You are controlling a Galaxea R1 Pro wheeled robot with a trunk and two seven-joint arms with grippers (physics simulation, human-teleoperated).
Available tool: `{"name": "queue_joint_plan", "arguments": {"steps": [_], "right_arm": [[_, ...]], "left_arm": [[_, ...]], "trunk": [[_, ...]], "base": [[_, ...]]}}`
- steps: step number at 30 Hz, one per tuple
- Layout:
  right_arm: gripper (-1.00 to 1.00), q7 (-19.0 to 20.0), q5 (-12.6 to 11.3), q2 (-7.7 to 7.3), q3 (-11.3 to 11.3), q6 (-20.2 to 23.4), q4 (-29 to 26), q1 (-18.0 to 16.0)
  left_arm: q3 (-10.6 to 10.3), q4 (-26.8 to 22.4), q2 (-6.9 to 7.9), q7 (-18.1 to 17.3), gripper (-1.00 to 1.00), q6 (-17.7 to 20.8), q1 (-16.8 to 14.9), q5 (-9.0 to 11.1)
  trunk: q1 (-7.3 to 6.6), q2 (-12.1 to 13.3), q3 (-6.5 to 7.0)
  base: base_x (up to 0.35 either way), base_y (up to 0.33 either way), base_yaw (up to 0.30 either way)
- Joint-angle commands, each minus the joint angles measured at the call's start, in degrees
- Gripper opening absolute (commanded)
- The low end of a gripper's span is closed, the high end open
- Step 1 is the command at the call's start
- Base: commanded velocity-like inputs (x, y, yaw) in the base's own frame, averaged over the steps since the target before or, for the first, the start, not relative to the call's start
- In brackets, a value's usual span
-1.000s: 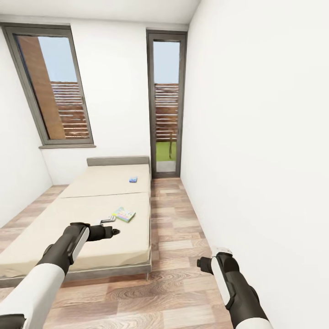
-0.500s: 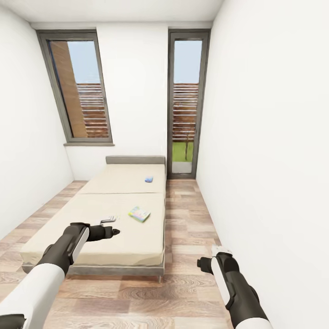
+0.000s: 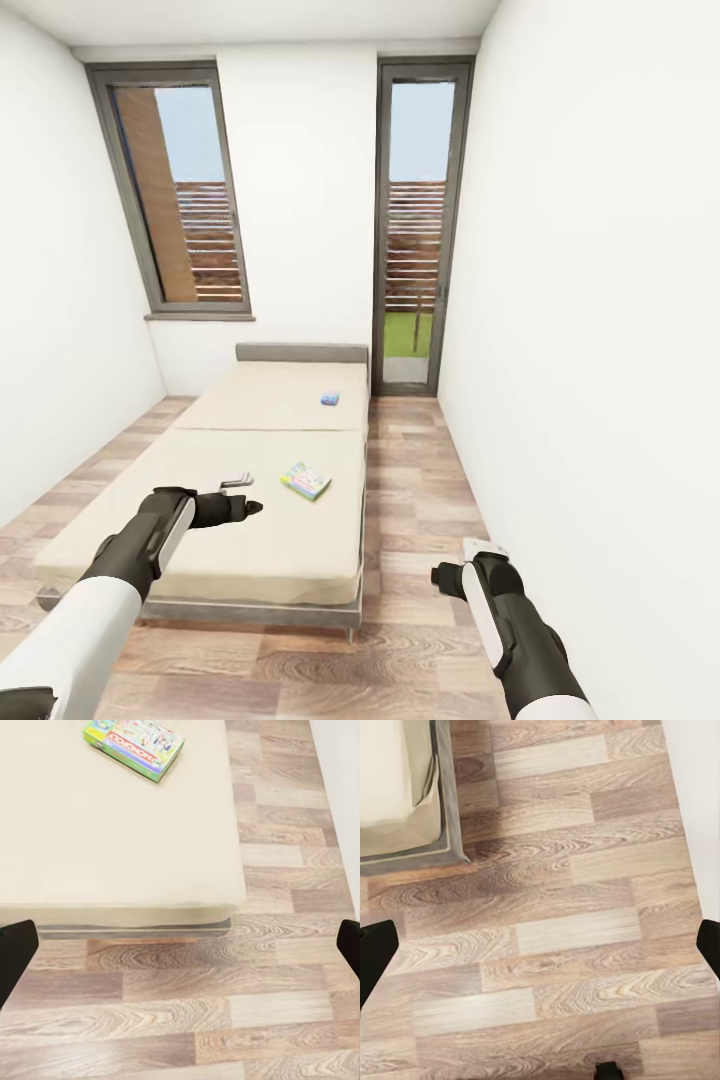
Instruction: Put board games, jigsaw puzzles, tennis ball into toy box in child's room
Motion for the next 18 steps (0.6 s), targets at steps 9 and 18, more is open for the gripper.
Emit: {"name": "queue_joint_plan", "arguments": {"steps": [9, 18], "right_arm": [[1.00, -0.4, -0.6, 0.04, -0.1, 0.1, -0.1, -0.1], [1.00, -0.4, -0.9, 0.00, -0.1, 0.2, -0.1, -0.1]], "left_arm": [[0.0, 0.0, -0.03, -0.1, 1.00, 0.4, -0.1, 0.4], [0.0, 0.0, -0.02, -0.3, 1.00, 0.3, 0.0, 0.4]], "trunk": [[0.05, -0.1, -0.16], [0.05, -0.1, -0.31]], "base": [[0.242, -0.095, 0.000], [0.207, -0.009, 0.000]]}}
